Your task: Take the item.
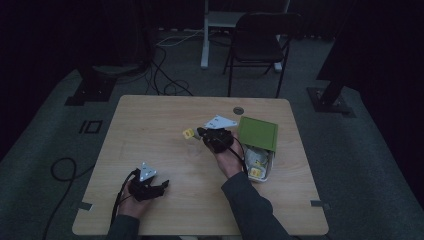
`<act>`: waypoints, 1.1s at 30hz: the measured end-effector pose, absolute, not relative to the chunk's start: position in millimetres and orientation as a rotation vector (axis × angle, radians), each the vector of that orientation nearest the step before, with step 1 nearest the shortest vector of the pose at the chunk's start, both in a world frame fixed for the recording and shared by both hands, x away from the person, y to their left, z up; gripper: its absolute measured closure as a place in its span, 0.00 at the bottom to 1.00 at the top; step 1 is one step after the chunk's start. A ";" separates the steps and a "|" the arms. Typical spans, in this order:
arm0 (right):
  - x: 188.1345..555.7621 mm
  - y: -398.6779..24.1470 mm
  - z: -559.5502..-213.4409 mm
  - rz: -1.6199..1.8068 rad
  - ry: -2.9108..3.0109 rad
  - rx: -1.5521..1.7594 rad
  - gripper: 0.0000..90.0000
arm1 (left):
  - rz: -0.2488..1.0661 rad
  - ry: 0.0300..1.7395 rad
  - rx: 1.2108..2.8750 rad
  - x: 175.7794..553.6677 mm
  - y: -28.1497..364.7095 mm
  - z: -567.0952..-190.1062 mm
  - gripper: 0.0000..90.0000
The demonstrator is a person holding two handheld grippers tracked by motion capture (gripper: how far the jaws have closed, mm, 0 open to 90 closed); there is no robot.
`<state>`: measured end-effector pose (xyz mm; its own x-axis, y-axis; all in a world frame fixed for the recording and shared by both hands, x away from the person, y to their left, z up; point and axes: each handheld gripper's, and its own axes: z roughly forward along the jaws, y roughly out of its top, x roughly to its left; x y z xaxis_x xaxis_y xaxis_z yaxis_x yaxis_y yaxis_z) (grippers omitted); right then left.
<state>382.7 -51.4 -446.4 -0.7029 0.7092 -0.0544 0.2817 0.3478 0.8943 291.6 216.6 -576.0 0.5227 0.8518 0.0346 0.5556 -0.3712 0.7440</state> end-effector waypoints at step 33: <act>398.1 -49.5 -452.9 1.300 2.178 0.985 0.69 | 0.552 1.140 2.075 291.6 216.6 -576.0 0.39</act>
